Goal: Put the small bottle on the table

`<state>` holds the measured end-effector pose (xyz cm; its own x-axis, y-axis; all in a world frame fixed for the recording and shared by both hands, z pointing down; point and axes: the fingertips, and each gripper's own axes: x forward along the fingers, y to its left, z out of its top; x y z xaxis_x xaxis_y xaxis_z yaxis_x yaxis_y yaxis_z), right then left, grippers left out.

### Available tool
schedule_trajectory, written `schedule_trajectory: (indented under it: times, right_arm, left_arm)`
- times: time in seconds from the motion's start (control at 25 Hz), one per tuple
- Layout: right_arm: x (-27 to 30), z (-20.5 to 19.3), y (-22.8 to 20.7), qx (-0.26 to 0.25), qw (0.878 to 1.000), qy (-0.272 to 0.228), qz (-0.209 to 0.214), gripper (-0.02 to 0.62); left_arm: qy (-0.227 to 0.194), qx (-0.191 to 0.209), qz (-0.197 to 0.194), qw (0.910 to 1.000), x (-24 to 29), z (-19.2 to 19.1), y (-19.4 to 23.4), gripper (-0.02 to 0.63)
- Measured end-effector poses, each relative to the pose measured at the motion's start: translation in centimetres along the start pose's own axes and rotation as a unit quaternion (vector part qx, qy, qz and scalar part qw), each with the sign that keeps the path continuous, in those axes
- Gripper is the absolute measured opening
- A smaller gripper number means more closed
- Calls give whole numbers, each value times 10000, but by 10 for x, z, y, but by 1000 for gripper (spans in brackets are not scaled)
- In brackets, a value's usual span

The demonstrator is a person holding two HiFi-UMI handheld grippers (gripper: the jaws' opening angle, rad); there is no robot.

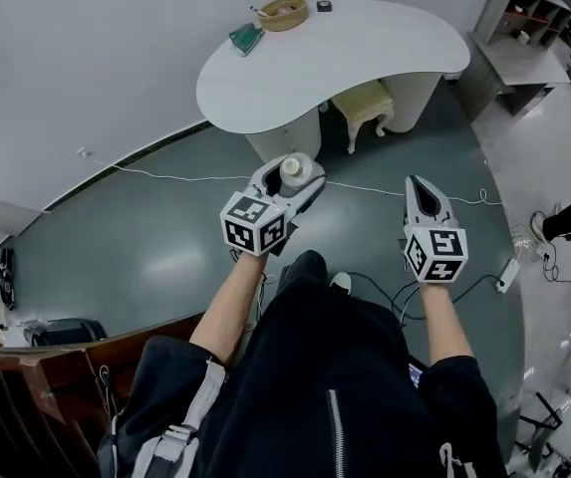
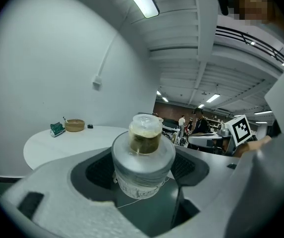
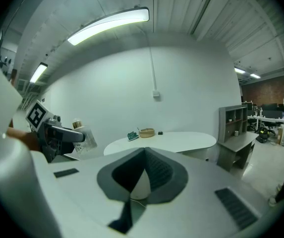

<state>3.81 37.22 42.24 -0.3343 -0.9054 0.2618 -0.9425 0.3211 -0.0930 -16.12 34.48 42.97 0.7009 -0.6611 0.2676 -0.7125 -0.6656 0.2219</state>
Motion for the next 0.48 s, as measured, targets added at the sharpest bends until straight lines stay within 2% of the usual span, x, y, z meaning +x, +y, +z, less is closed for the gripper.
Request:
schedule_trajectory:
  times: [0.16, 0.48]
  right_arm:
    - [6, -2, -7, 12, 10000, 25, 12, 3]
    - [50, 0, -31, -41, 9998, 161, -62, 3]
  left_arm:
    - [36, -10, -17, 10000, 10, -2, 1, 337]
    - [41, -31, -143, 9999, 57, 10, 29, 337]
